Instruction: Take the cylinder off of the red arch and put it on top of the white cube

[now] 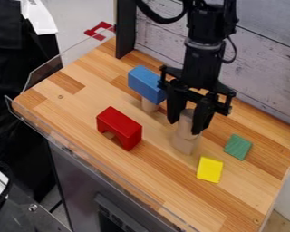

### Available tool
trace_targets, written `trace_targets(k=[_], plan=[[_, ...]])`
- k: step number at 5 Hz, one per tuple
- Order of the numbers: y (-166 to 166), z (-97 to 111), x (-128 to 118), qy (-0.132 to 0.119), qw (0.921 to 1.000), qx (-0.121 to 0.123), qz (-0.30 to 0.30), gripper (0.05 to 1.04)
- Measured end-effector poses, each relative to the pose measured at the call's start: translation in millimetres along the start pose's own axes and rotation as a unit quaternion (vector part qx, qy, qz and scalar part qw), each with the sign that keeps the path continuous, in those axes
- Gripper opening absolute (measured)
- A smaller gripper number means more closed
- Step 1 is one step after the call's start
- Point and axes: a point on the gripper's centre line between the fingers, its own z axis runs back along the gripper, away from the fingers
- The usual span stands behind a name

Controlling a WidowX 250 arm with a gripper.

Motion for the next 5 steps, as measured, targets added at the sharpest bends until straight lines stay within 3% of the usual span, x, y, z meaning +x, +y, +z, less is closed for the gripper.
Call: trace_targets(k=[1, 2, 3, 4, 5], plan=[[-0.3, -2.0, -0.6, -0.001, 1.0, -0.003, 0.002, 0.517], [0.3, -4.7, -1.8, -0.001, 1.0, -0.004, 0.004, 0.585], [3.9, -6.5, -2.5, -0.002, 0.9999, -0.001, 0.016, 0.891], [6.3, -5.6, -3.6, -0.008, 0.9997, 0.009, 0.022, 1.008], [5.8, 3.2, -4.4, -0.019, 0.9995, 0.016, 0.02, 0.999]])
